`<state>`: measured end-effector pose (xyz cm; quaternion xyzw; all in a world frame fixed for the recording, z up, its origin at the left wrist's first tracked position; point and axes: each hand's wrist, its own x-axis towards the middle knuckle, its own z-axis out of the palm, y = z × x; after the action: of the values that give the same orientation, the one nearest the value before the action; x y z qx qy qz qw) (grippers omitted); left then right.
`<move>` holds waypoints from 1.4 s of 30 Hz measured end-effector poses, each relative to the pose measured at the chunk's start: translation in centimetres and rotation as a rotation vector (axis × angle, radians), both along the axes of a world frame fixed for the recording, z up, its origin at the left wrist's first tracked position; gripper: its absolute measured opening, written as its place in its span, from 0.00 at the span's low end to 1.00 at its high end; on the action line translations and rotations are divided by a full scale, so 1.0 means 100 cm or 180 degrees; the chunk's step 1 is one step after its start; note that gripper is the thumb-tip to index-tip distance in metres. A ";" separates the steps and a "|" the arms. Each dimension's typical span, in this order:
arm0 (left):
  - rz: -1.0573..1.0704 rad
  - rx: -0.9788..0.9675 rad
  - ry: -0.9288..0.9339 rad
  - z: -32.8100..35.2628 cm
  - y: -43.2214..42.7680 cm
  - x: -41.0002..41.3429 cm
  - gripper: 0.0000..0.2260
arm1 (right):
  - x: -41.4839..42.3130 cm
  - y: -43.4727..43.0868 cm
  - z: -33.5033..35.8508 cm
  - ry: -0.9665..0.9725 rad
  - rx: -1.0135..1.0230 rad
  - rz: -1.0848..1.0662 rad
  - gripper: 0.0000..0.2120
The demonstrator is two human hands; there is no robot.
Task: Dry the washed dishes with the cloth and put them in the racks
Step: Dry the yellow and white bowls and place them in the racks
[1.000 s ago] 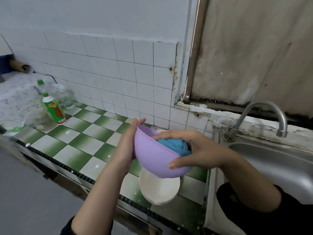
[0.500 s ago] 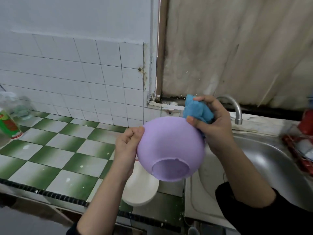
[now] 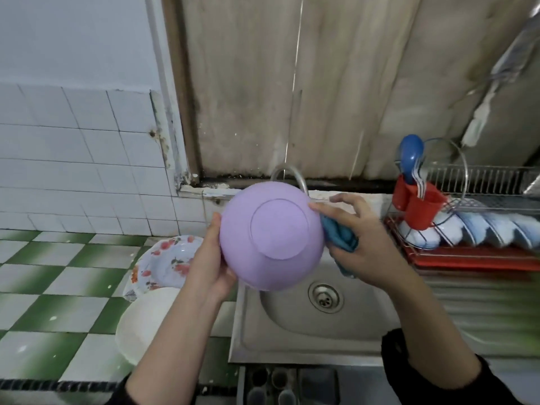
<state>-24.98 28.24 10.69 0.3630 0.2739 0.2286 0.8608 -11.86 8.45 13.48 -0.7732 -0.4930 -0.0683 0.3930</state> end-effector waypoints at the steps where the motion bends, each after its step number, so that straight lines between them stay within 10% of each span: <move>1: -0.0088 0.0047 -0.0027 0.001 -0.014 0.006 0.19 | 0.003 -0.017 0.000 0.0126 -0.0198 -0.0001 0.37; 6: -0.0252 0.0469 -0.0134 0.006 -0.084 0.029 0.17 | 0.017 -0.095 -0.001 0.0418 -0.0740 -0.0288 0.54; 24: -0.0783 0.1575 -0.0713 0.008 -0.258 0.106 0.13 | 0.052 -0.271 -0.029 0.0525 -0.0248 -0.1141 0.58; 32: -0.1466 0.4017 -0.0949 0.014 -0.303 0.191 0.45 | 0.095 -0.330 -0.028 0.0638 0.0125 -0.1969 0.55; 42: -0.2076 0.4720 -0.1407 0.014 -0.356 0.326 0.60 | 0.181 -0.394 -0.018 0.0650 0.0038 -0.2856 0.59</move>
<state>7.65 -7.36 12.09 0.8426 -0.2411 0.1549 0.4559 6.26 -30.97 11.72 -0.9107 -0.0678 -0.1579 0.3756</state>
